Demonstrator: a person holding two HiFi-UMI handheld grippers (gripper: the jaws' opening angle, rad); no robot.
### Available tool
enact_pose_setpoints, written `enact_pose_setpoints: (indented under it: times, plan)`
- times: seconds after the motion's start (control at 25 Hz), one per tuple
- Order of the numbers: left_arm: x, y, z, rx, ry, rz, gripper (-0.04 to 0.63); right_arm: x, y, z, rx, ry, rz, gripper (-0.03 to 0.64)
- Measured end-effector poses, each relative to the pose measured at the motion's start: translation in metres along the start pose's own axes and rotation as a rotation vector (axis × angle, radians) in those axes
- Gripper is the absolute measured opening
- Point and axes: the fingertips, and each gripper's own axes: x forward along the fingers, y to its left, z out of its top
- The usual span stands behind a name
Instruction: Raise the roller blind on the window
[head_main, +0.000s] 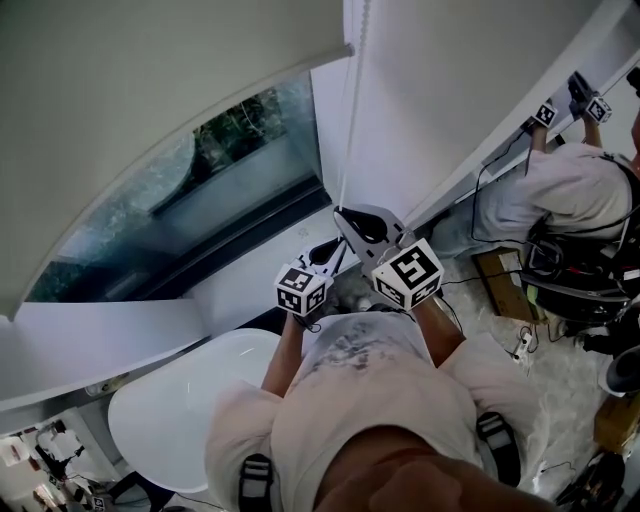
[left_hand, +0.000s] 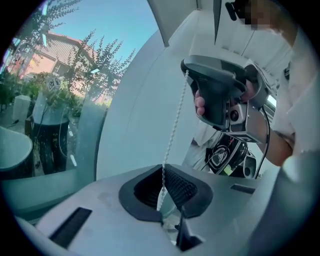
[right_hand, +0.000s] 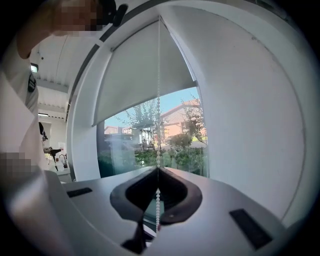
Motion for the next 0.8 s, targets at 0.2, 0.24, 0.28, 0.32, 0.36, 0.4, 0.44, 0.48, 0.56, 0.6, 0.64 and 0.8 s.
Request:
enact_pose_setpoints:
  times: [0.2, 0.24, 0.28, 0.32, 0.36, 0.4, 0.44, 0.48, 0.56, 0.6, 0.64, 0.8]
  plan:
    - [-0.001, 0.005, -0.026, -0.031, 0.051, 0.0, 0.015, 0.002, 0.003, -0.026, 0.007, 0.057, 0.001, 0.061]
    - [-0.001, 0.005, -0.031, -0.035, 0.064, 0.0, 0.015, 0.002, 0.003, -0.031, 0.009, 0.067, 0.001, 0.061]
    - [0.0, 0.005, -0.036, -0.039, 0.075, 0.0, 0.015, 0.002, 0.003, -0.035, 0.013, 0.074, 0.002, 0.061]
    - [0.0, 0.005, -0.039, -0.043, 0.083, -0.001, 0.015, 0.002, 0.003, -0.039, 0.017, 0.079, 0.003, 0.061]
    - [-0.001, 0.004, -0.042, -0.048, 0.086, 0.0, 0.015, 0.002, 0.004, -0.041, 0.019, 0.083, 0.005, 0.061]
    - [-0.002, 0.004, -0.044, -0.051, 0.086, 0.002, 0.015, 0.001, 0.004, -0.043, 0.02, 0.085, 0.007, 0.061]
    - [-0.003, 0.004, -0.045, -0.051, 0.085, 0.004, 0.015, 0.001, 0.005, -0.043, 0.019, 0.086, 0.009, 0.061]
    - [-0.003, 0.004, -0.045, -0.045, 0.084, 0.006, 0.015, 0.001, 0.006, -0.043, 0.016, 0.086, 0.01, 0.061]
    - [-0.005, 0.005, -0.045, -0.021, 0.087, 0.011, 0.015, 0.002, 0.006, -0.043, 0.012, 0.084, 0.013, 0.061]
    - [-0.007, 0.005, -0.045, -0.007, 0.087, 0.016, 0.015, 0.003, 0.006, -0.043, 0.01, 0.083, 0.014, 0.061]
    - [-0.009, 0.006, -0.043, 0.006, 0.085, 0.023, 0.017, 0.003, 0.006, -0.042, 0.008, 0.083, 0.015, 0.061]
    - [-0.018, 0.003, -0.027, 0.03, 0.053, 0.031, 0.019, 0.003, 0.003, -0.041, -0.003, 0.085, 0.02, 0.061]
